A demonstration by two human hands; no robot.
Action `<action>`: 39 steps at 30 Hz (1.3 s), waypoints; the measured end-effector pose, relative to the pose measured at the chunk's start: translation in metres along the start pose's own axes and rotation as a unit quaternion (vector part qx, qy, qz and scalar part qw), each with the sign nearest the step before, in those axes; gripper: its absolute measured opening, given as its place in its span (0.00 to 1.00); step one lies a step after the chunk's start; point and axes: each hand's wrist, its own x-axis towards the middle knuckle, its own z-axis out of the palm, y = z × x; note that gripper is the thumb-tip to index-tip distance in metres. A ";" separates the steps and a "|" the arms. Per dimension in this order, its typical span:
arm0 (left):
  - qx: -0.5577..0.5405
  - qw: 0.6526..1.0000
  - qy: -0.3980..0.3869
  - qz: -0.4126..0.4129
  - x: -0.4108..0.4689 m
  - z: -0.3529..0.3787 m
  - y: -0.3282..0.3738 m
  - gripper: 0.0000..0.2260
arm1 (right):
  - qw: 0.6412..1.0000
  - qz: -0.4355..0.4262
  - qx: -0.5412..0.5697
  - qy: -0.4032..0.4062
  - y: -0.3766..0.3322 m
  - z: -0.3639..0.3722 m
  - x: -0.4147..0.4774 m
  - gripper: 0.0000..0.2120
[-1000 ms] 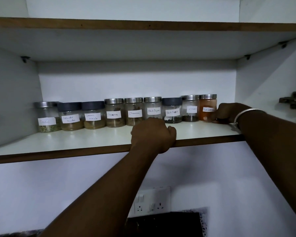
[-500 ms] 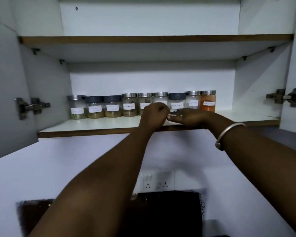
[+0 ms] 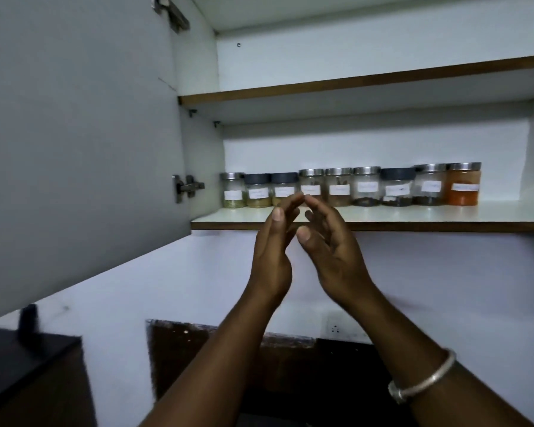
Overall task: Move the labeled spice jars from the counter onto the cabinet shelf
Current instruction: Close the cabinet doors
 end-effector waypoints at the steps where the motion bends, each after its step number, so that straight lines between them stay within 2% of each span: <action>1: 0.013 1.000 0.008 0.015 -0.010 -0.013 0.011 0.24 | 0.999 -0.016 0.029 -0.002 -0.009 0.018 -0.003 0.35; 3: 0.047 0.997 0.018 0.051 -0.026 -0.038 0.033 0.24 | 0.996 -0.043 0.083 -0.011 -0.028 0.051 -0.007 0.40; 5: 0.098 0.991 0.032 0.088 -0.040 -0.061 0.056 0.25 | 0.989 -0.069 0.130 -0.028 -0.047 0.081 -0.009 0.41; 9: 0.268 0.946 0.092 0.159 -0.062 -0.114 0.119 0.29 | 0.966 -0.119 0.213 -0.087 -0.092 0.141 -0.011 0.42; 12: 0.414 0.869 0.148 0.227 -0.077 -0.154 0.166 0.22 | 0.949 -0.149 0.244 -0.135 -0.121 0.182 -0.012 0.41; 15: 0.544 0.767 0.211 0.266 -0.092 -0.192 0.212 0.20 | 0.939 -0.168 0.247 -0.170 -0.143 0.221 -0.009 0.37; 18: 0.616 0.666 0.294 0.302 -0.107 -0.226 0.251 0.18 | 0.935 -0.186 0.233 -0.190 -0.163 0.254 -0.005 0.37; 19: 0.628 0.640 0.319 0.306 -0.109 -0.236 0.259 0.18 | 0.937 -0.189 0.217 -0.195 -0.168 0.264 -0.004 0.38; 20: 0.627 0.633 0.346 0.295 -0.108 -0.249 0.265 0.19 | 0.941 -0.188 0.198 -0.201 -0.173 0.272 -0.003 0.39; 21: 0.604 0.654 0.373 0.260 -0.108 -0.262 0.271 0.21 | 0.944 -0.185 0.179 -0.206 -0.177 0.281 -0.002 0.41; 22: 0.556 0.708 0.384 0.207 -0.105 -0.273 0.272 0.24 | 0.948 -0.180 0.158 -0.209 -0.179 0.288 -0.001 0.43; 23: 0.487 0.775 0.376 0.144 -0.104 -0.281 0.273 0.27 | 0.951 -0.179 0.139 -0.210 -0.181 0.296 -0.001 0.44; 25: 0.352 0.883 0.308 0.035 -0.101 -0.291 0.264 0.27 | 0.956 -0.187 0.101 -0.200 -0.180 0.306 -0.001 0.45; 26: 0.313 0.910 0.271 0.006 -0.102 -0.294 0.257 0.25 | 0.958 -0.191 0.089 -0.194 -0.180 0.310 -0.002 0.45; 28: 0.269 0.926 0.265 -0.015 -0.102 -0.285 0.242 0.24 | 0.961 -0.196 0.075 -0.182 -0.176 0.315 -0.004 0.44; 30: 0.261 0.921 0.288 -0.021 -0.101 -0.276 0.231 0.22 | 0.961 -0.199 0.068 -0.177 -0.173 0.314 -0.005 0.42; 33: 0.186 0.939 0.288 -0.024 -0.103 -0.262 0.230 0.20 | 0.960 -0.217 0.069 -0.162 -0.164 0.305 -0.006 0.37; 35: 0.159 0.954 0.253 -0.009 -0.106 -0.248 0.231 0.23 | 0.959 -0.225 0.095 -0.144 -0.164 0.295 -0.011 0.35; 38: 0.137 0.968 0.206 0.051 -0.110 -0.209 0.222 0.35 | 0.960 -0.210 0.143 -0.112 -0.164 0.267 -0.021 0.33; 39: 0.141 0.964 0.218 0.065 -0.113 -0.201 0.216 0.37 | 0.960 -0.205 0.162 -0.100 -0.165 0.256 -0.025 0.32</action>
